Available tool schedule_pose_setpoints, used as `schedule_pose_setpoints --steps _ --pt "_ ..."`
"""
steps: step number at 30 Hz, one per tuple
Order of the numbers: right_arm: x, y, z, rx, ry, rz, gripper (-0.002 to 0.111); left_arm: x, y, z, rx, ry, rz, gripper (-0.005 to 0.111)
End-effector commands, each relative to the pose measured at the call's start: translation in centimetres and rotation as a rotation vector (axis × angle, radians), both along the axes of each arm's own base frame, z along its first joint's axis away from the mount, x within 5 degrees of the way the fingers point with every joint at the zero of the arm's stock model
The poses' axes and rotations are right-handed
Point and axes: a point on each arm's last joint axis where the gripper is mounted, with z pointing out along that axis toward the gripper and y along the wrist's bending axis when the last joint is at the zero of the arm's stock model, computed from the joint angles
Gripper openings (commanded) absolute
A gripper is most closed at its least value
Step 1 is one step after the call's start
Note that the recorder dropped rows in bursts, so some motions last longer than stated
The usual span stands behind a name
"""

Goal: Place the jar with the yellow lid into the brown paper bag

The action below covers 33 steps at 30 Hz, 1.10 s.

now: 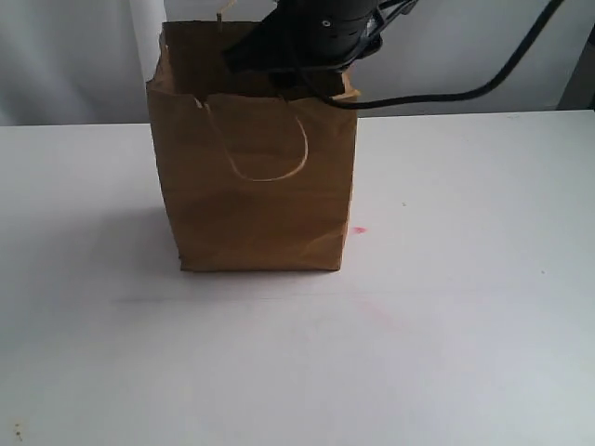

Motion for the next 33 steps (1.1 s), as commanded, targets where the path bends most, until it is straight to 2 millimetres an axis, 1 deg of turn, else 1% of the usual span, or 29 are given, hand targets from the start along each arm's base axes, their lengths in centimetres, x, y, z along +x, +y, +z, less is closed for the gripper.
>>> schedule_pose_setpoints --steps 1,2,3,4,6,7,10,11,15,17,20,22,26,29,32,33 --pt "-2.1 -1.1 1.7 -0.032 0.075 -0.017 0.018 0.0 0.0 0.1 -0.007 -0.003 -0.003 0.001" --pt "-2.4 -1.2 2.1 -0.029 0.065 -0.011 0.007 0.0 0.0 0.1 -0.007 -0.003 -0.003 0.001" --pt "-2.6 -1.2 2.5 -0.025 0.060 0.000 0.002 0.0 0.0 0.1 -0.007 -0.003 -0.003 0.001" --pt "-2.8 -1.2 2.7 -0.017 0.059 0.008 0.000 0.0 0.0 0.1 -0.007 -0.003 -0.003 0.001" --pt "-3.5 -1.2 3.4 0.010 0.057 0.028 0.000 0.0 0.0 0.1 -0.007 -0.003 -0.003 0.001" --pt "-4.3 -1.2 4.1 0.053 0.056 0.040 0.000 0.0 0.0 0.1 -0.007 -0.003 -0.003 0.001" --pt "-5.8 -1.5 4.8 0.084 0.057 0.054 0.000 0.0 0.0 0.1 -0.007 -0.003 -0.003 0.001" --pt "-6.6 -1.6 5.2 0.082 0.049 0.061 0.000 0.0 0.0 0.1 -0.007 -0.003 -0.003 0.001" --pt "-9.9 -1.8 5.3 0.069 0.064 0.098 0.000 0.0 0.0 0.1 -0.007 -0.003 -0.003 0.001" --pt "-12.0 -1.8 5.2 0.066 0.072 0.125 0.000 0.0 0.0 0.1 -0.007 -0.003 -0.003 0.001" --pt "-14.9 -1.9 4.1 0.063 0.104 0.153 0.000 0.0 0.0 0.1 -0.007 -0.003 -0.003 0.001" --pt "-16.5 -2.0 3.6 0.084 0.079 0.178 0.000 0.0 0.0 0.1 -0.007 -0.003 -0.003 0.001" --pt "-19.8 -2.2 1.2 0.137 0.038 0.232 0.000 0.0 0.0 0.1 -0.007 -0.003 -0.003 0.001" --pt "-21.7 -2.6 -1.1 0.173 0.015 0.266 0.000 0.0 0.0 0.1 -0.007 -0.003 -0.003 0.001" --pt "-23.0 -3.1 -3.6 0.207 -0.004 0.288 0.000 0.0 0.0 0.1 -0.007 -0.003 -0.003 0.001" --pt "-23.2 -3.2 -4.2 0.220 -0.009 0.293 0.000 0.0 0.0 0.1 -0.007 -0.003 -0.003 0.001"
